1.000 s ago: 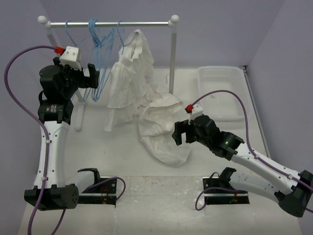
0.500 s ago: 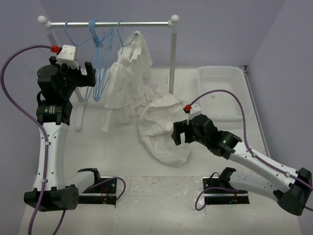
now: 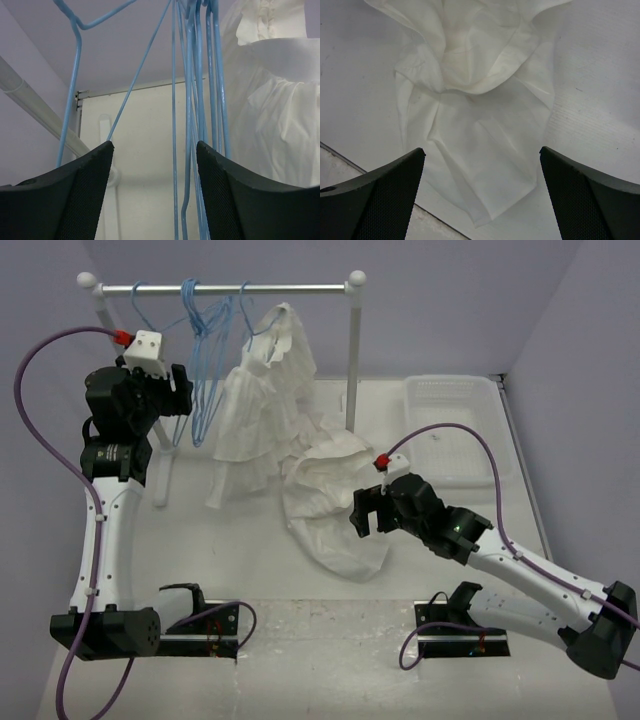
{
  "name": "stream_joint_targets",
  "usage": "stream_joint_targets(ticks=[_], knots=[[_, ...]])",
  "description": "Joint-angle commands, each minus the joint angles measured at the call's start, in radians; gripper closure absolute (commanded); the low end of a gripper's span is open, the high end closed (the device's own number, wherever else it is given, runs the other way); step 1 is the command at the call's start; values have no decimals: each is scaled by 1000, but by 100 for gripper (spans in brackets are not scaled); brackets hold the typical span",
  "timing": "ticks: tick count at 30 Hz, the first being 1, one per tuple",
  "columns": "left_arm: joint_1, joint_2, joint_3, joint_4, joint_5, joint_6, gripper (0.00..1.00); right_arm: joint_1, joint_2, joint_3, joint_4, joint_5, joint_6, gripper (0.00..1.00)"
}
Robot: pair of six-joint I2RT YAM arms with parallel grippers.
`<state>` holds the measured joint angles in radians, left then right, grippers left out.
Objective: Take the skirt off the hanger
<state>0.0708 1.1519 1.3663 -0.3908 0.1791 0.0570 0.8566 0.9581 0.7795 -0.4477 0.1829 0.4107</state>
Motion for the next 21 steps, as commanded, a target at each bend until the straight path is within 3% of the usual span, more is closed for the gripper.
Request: stream_joint_targets(ticks=[1,4,5,12,18,21], knots=[[-2,-15,24,9,20,23,31,-2,10,27,24,-13,-1,1],[-2,-23,31,10,-4,30,38,-2,13,32,23,-13,2,1],[-2,-23,31,6,-15,32,46,-1,13,30,23,-13,2,1],[-2,8,14,1,31,46,51,-2,-2,18,20,-10,17,1],[-3,37,10,9,68,53,67,-2,-30,3,12,16,39,1],[-3,45,-1,20,95,56,68,-1,-45,-6,10,26,40,1]])
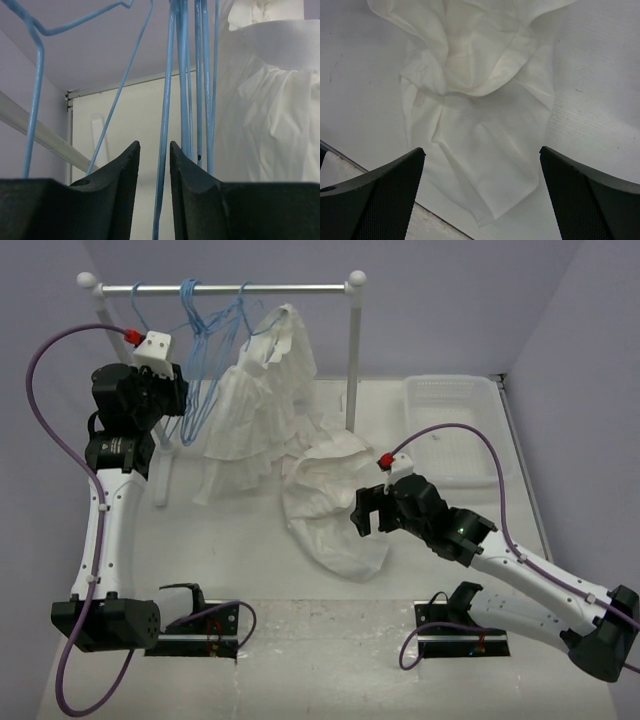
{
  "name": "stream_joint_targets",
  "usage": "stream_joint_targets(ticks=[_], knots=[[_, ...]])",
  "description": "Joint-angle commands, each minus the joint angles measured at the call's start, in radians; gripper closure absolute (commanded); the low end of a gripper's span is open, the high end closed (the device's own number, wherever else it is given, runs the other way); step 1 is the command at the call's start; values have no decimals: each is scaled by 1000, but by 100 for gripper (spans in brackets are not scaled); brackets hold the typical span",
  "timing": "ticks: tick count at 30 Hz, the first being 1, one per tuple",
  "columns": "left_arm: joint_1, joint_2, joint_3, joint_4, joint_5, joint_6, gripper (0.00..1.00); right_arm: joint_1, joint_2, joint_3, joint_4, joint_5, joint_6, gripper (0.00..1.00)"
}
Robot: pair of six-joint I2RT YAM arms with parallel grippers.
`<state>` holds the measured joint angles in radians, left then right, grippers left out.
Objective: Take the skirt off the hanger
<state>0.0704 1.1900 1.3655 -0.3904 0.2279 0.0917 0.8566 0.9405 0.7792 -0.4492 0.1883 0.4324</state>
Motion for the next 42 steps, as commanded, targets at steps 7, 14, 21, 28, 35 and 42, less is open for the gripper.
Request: stream_joint_targets(ticks=[7,14,21,28,35,42], knots=[[-3,31,21,50,82,28,85,-2,-45,-11,12,46,16,1],[-6,16,35,129,111,17,100,-2,-46,-3,12,65,0,1],[-12,-44,46,211,94,-16,100,-2,-45,-6,18,77,5,1],[-12,-122,-6,298,30,-72,100,-2,-37,-14,29,80,6,1],[-12,-127,-22,266,-79,-81,100,-2,-26,-6,32,73,3,1],[-12,-83,-45,203,-261,-83,100,-2,-22,0,30,66,-7,1]])
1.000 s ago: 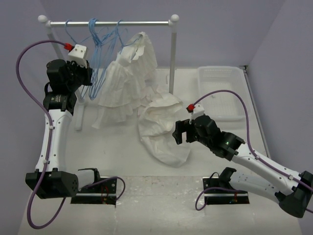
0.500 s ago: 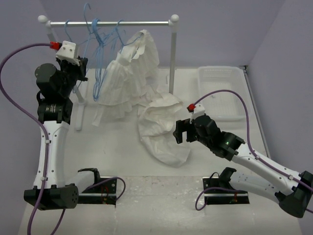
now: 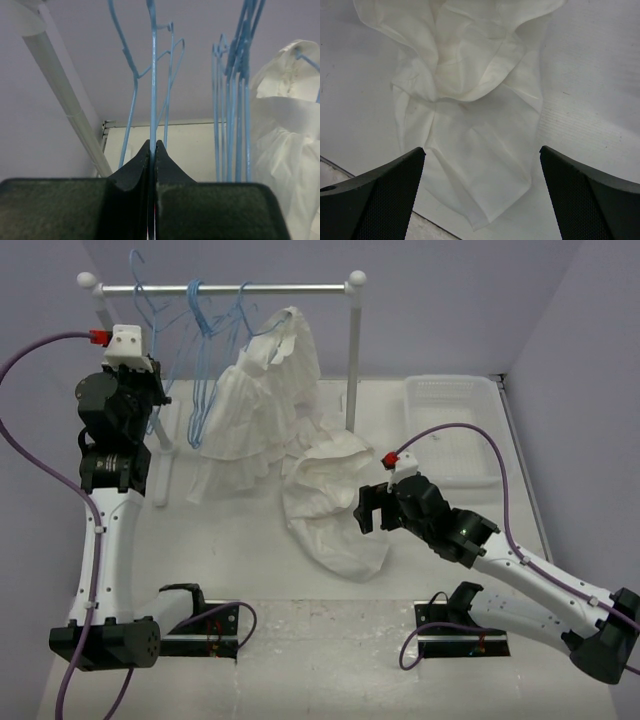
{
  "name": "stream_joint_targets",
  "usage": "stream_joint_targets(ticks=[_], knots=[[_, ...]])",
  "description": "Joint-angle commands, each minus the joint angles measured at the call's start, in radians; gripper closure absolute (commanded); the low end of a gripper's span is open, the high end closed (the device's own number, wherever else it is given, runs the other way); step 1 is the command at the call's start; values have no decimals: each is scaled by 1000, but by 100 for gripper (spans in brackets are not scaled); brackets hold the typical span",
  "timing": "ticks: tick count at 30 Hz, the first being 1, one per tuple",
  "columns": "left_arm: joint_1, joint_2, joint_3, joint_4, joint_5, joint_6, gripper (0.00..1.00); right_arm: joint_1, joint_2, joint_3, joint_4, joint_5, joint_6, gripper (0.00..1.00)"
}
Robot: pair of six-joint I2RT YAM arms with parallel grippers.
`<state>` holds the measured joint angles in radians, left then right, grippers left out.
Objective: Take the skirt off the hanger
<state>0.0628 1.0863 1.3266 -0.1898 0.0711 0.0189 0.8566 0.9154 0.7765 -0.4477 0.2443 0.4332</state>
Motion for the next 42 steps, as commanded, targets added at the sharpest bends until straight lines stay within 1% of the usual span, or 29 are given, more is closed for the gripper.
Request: stream_joint_targets(ticks=[1,7,12,13,14,15,16,17,18,20,21,23,24,25,29,33,36,38,42], knots=[[-4,29,-4,-5,-117,-10,100,-2,4,6,24,7,-8,1],[-4,60,-23,-30,-188,-10,100,-1,-3,0,17,7,-1,1],[-4,54,-49,-42,-172,-8,100,-2,-3,-2,15,3,2,1],[-6,52,-52,-43,-169,-10,92,-2,-3,-2,15,3,2,1],[-4,47,-53,-49,-165,-10,87,-2,-3,1,14,3,1,1],[-4,44,-55,-53,-163,-10,80,-1,-3,3,14,3,1,1],[-4,43,-52,-57,-160,-10,62,-2,-3,4,12,0,-1,1],[-4,38,-49,-65,-148,-10,60,-2,-1,6,14,-2,-2,1],[-4,37,-44,-69,-143,-8,53,-2,0,9,14,-3,-4,1],[-4,23,-30,-83,-119,-10,43,-2,3,10,14,-7,-7,1],[-4,17,-27,-85,-111,-10,25,-2,4,12,14,-8,-5,1],[-6,-5,-18,-91,-76,-10,6,-2,7,13,14,-11,-8,1],[-4,-11,-6,-94,-44,-10,0,-2,7,15,14,-13,-8,1],[-4,-17,2,-99,-25,-40,0,-2,7,15,14,-13,-10,1],[-4,-42,40,-112,103,-79,0,-1,10,15,17,-16,-11,1],[-6,-34,75,-112,212,-132,0,-2,14,15,18,-22,-10,1],[-9,29,117,-132,385,-169,0,-2,16,12,23,-26,-11,1],[-12,50,146,-140,410,-186,0,-2,17,12,23,-28,-11,1],[-17,93,163,-146,514,-189,0,-2,14,1,23,-30,-2,1]])
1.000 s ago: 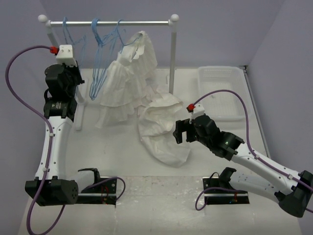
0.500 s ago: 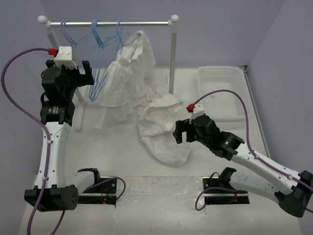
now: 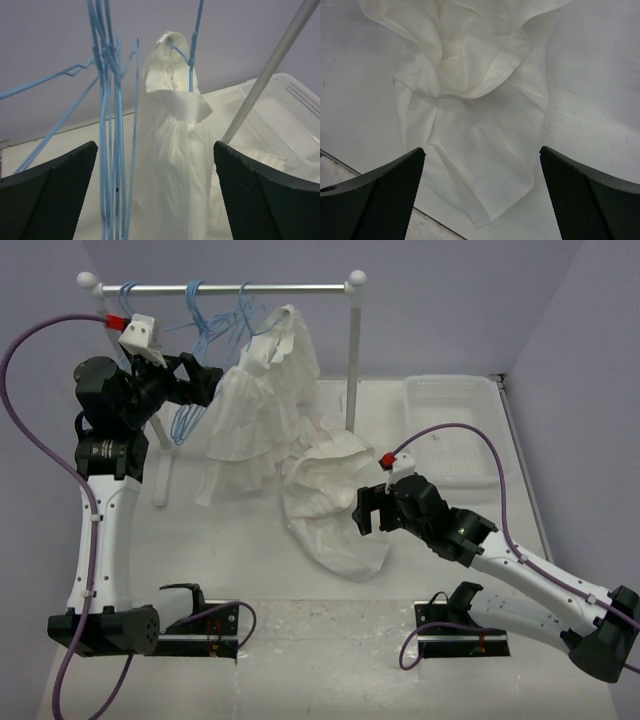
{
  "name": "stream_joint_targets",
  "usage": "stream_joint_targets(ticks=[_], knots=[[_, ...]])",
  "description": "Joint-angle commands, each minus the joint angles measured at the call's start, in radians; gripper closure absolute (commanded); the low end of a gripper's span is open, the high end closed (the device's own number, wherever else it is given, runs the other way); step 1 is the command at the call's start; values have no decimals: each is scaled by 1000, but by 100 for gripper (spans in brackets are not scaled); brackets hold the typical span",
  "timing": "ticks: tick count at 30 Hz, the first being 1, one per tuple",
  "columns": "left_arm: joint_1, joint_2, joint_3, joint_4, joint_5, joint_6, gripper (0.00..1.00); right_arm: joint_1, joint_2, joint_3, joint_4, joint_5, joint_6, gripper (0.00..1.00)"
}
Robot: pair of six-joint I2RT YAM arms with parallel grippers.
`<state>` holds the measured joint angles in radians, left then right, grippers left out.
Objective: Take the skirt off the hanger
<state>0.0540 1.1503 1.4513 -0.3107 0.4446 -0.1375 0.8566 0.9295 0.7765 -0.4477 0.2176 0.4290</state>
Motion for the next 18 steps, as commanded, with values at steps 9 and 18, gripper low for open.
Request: stream_joint_targets(ticks=[9,18], knots=[[-9,118,110,-90,151,-37,0,-2,0,-5,24,3,4,1],[-9,120,115,-128,92,-27,7,-2,0,-16,24,12,10,1]])
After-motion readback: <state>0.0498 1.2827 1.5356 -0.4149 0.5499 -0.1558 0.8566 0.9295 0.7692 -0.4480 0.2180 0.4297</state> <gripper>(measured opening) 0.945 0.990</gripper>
